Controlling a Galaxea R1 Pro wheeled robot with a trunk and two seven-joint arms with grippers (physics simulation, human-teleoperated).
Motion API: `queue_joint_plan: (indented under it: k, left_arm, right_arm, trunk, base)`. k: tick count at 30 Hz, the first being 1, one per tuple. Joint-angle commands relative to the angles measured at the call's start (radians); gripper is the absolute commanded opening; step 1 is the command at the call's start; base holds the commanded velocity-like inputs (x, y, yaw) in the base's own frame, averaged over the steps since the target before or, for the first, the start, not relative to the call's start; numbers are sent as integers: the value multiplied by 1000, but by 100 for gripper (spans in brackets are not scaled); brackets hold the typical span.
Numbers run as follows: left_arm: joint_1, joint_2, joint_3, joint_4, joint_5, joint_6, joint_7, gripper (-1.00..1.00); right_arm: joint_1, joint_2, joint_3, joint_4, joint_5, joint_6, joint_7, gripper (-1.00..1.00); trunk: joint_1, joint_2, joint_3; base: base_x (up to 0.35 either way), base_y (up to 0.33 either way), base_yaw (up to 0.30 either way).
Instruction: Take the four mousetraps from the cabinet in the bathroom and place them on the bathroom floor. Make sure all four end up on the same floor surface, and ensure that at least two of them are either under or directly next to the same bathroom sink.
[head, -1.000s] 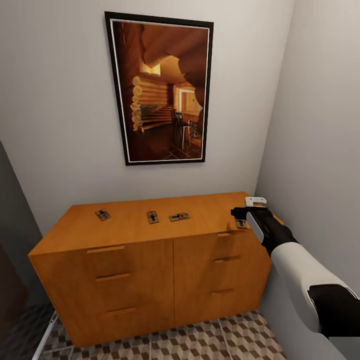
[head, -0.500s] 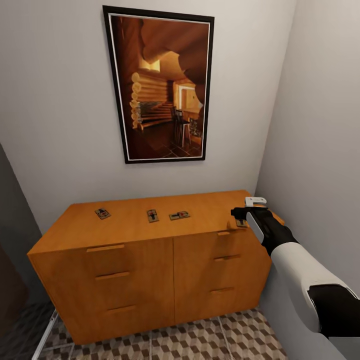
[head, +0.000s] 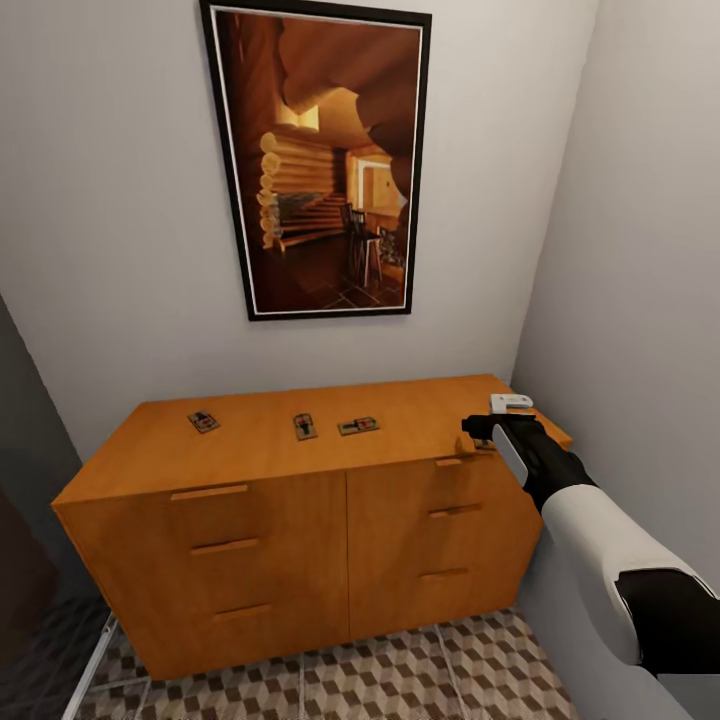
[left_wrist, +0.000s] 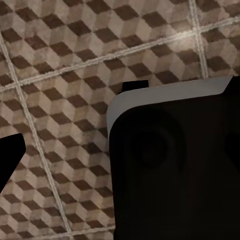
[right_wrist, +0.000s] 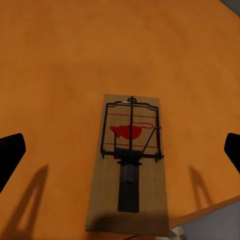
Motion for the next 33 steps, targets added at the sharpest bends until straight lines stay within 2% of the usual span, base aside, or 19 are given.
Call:
queue_joint_plan:
  k: [1,14,33]
  left_arm:
    - [0,0,-8,0,2,-2,6,100]
    - [0,0,-8,0,2,-2,6,100]
    - [0,0,-8,0,1,-2,6,100]
  right_arm:
    - [-1,-2,8,-1,-11,4,-9,100]
    - [-1,-2,8,-1,-11,4,-9,100]
    - [-1,-2,8,-1,-11,3,-9,100]
  trunk:
    - [0,-1,-2]
    - [0,-1,-17]
    - [0,-1,-22]
  base:
    - [0,0,0]
    - [0,0,0]
    - [0,0,0]
